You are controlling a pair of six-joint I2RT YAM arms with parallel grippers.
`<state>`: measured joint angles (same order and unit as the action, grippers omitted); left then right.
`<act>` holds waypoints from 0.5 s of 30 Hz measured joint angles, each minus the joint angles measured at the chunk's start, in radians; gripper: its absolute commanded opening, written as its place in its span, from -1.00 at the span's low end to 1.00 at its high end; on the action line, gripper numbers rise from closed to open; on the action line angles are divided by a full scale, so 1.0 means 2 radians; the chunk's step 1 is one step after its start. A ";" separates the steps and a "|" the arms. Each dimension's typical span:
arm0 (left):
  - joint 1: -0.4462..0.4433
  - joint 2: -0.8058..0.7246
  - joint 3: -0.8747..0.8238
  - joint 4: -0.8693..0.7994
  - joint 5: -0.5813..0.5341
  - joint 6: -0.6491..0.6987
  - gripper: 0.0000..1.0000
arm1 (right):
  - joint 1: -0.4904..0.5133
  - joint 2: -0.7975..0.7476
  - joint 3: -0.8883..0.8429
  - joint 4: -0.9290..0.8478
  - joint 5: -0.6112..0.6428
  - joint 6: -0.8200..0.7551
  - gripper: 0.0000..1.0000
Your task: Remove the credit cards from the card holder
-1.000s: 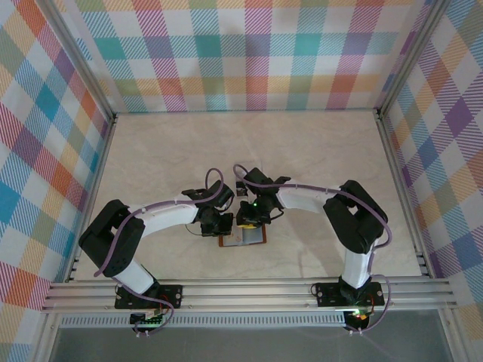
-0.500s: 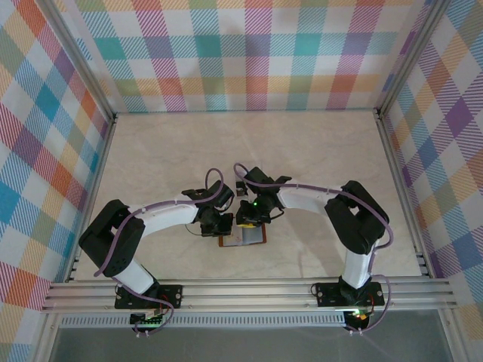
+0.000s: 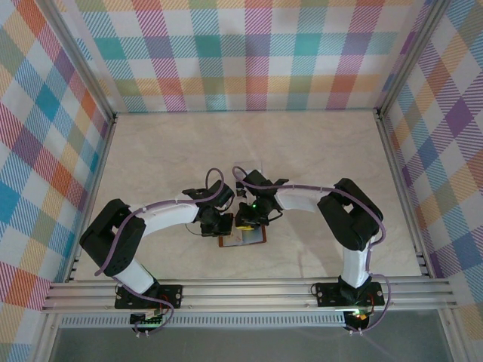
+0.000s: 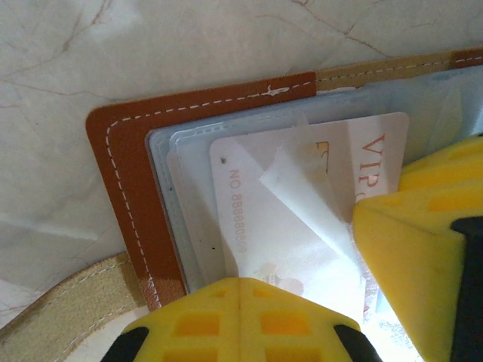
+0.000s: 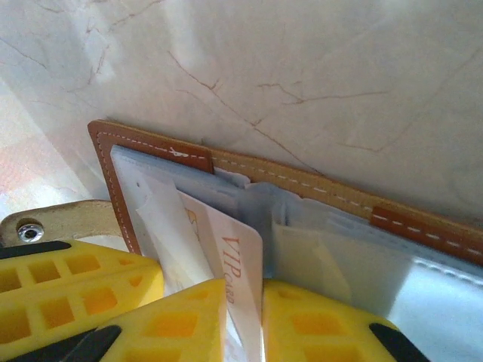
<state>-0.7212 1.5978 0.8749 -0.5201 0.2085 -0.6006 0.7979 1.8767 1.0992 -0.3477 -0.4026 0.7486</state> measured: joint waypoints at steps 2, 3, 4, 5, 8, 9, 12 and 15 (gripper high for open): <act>0.000 0.000 0.000 -0.001 0.000 0.000 -0.92 | -0.001 0.000 -0.004 0.006 -0.002 0.002 -0.68; 0.000 0.000 0.000 -0.001 0.000 0.000 -0.92 | -0.002 0.000 -0.004 0.006 -0.003 0.002 -0.72; 0.000 0.000 0.000 -0.001 0.000 0.000 -0.92 | -0.002 0.000 -0.004 0.006 -0.003 0.001 -0.76; 0.000 0.000 0.000 -0.002 0.000 0.000 -0.92 | -0.003 0.000 -0.004 0.006 -0.003 0.001 -0.79; 0.000 0.000 0.000 -0.002 0.000 0.000 -0.92 | -0.003 -0.004 -0.004 0.001 0.001 -0.003 -0.85; 0.000 0.000 0.000 -0.002 0.000 0.000 -0.92 | -0.003 -0.006 -0.004 -0.001 0.003 -0.004 -0.86; 0.000 0.000 0.000 0.000 0.002 0.000 -0.92 | -0.002 -0.014 -0.001 -0.014 0.016 -0.013 -0.89; 0.000 0.001 0.000 -0.001 0.002 0.000 -0.92 | 0.000 -0.020 0.009 -0.041 0.041 -0.026 -0.91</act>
<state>-0.7212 1.5993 0.8745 -0.5220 0.2123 -0.6006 0.7986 1.8370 1.1179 -0.4290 -0.3210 0.6968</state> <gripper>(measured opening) 0.048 0.070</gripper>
